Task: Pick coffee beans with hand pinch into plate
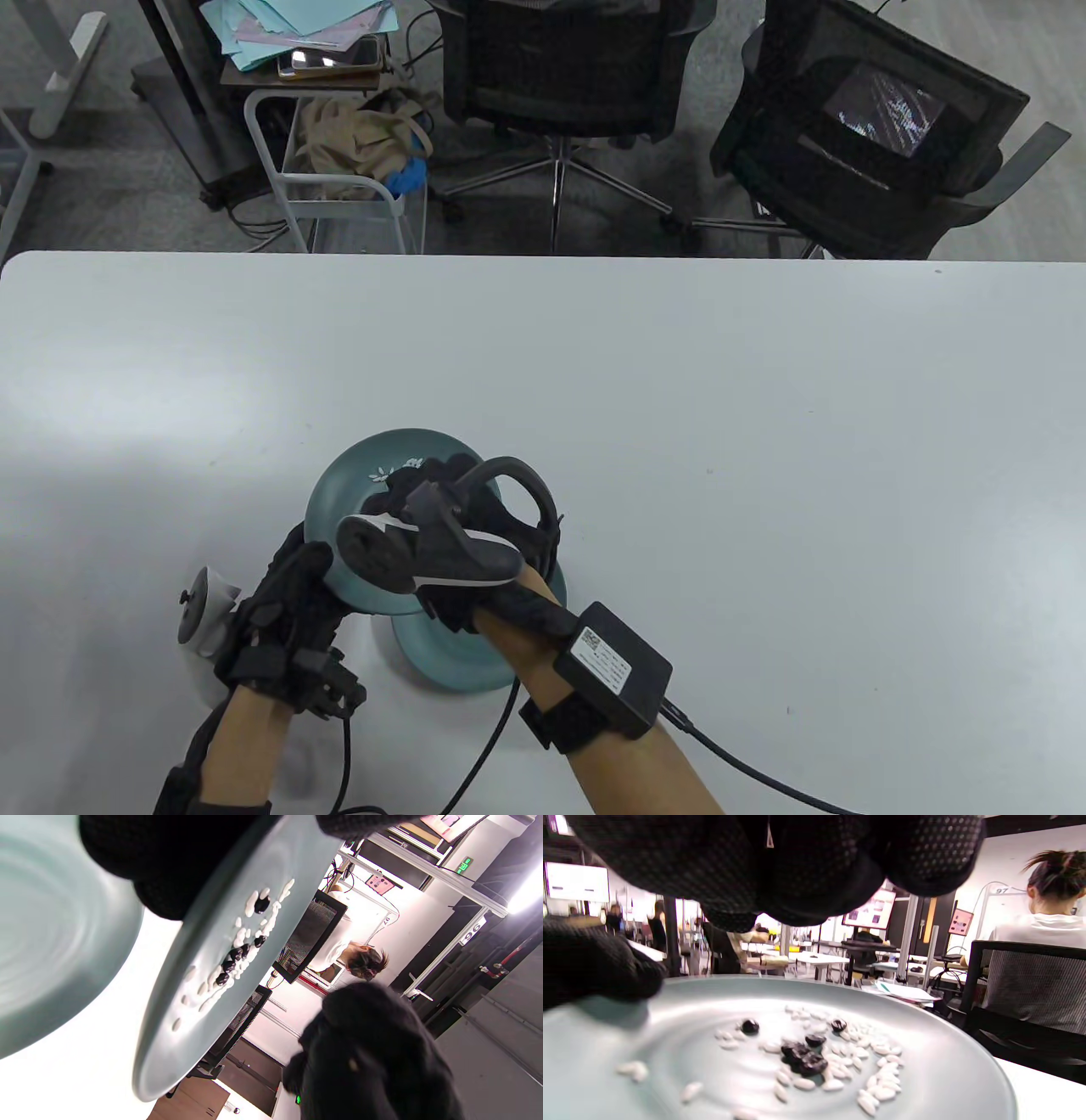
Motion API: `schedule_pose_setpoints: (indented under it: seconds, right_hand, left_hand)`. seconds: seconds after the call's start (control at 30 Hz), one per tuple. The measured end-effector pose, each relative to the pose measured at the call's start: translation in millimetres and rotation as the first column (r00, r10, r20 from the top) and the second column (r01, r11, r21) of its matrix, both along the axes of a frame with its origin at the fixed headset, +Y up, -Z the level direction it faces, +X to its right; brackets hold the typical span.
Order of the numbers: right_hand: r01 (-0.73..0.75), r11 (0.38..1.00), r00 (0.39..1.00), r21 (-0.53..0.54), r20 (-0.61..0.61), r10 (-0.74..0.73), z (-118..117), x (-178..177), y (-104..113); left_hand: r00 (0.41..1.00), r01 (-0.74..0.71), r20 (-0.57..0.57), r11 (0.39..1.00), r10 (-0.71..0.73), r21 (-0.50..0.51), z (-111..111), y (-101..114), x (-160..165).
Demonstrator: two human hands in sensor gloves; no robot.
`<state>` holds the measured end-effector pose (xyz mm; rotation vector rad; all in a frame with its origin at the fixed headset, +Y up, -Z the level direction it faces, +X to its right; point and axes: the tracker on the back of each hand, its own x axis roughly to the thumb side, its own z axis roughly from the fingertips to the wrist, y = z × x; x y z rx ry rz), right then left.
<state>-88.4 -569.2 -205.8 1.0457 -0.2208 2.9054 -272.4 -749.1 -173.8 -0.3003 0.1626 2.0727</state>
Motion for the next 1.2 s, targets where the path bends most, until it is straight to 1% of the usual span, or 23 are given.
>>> schedule_pose_setpoints:
  seconds: [0.1,0.2,0.33,0.5,0.67,0.7,0.8,0.87,1.03,1.2]
  right_hand:
    - [0.108,0.993,0.994,0.054,0.013,-0.109,12.7,19.4,7.9]
    - [0.201,0.977,0.978,0.064,0.045,-0.204,19.9,37.2,10.4]
    - [0.286,0.955,0.954,0.08,0.07,-0.292,27.1,57.8,8.4]
    - [0.378,0.924,0.919,0.062,0.091,-0.383,34.2,76.9,-6.3]
    - [0.457,0.889,0.882,0.007,0.121,-0.454,35.5,90.4,-35.8]
    - [0.447,0.894,0.888,-0.018,0.132,-0.441,34.7,92.0,-42.6]
    - [0.407,0.913,0.904,-0.023,0.156,-0.399,35.4,98.0,-52.7]
    - [0.39,0.919,0.911,-0.058,0.17,-0.376,35.4,101.4,-59.9]
    - [0.357,0.931,0.922,-0.078,0.187,-0.338,33.5,102.1,-70.0]
    - [0.228,0.968,0.96,-0.1,0.19,-0.207,31.2,96.9,-82.8]
  left_hand:
    - [1.0,-0.005,0.002,1.0,0.005,0.008,-0.4,0.8,-1.1]
    - [1.0,-0.02,0.005,1.0,0.02,0.015,-0.5,1.1,-1.4]
    - [0.999,-0.033,0.004,0.999,0.032,0.021,-0.5,1.6,-2.2]
    - [0.999,-0.03,-0.009,0.999,0.031,0.015,-0.6,1.3,-5.7]
    - [0.999,-0.032,-0.019,0.999,0.032,0.006,-0.2,-0.3,-8.4]
    - [0.999,-0.032,-0.021,0.999,0.032,0.004,-0.1,-0.4,-8.8]
    - [0.999,-0.032,-0.025,0.999,0.032,0.005,-0.2,0.5,-9.7]
    - [0.999,-0.032,-0.028,0.999,0.033,0.008,-0.4,1.5,-11.1]
    - [0.998,-0.044,-0.034,0.999,0.045,0.012,0.0,2.0,-12.6]
    - [0.998,-0.042,-0.038,0.999,0.042,0.007,0.0,1.2,-12.9]
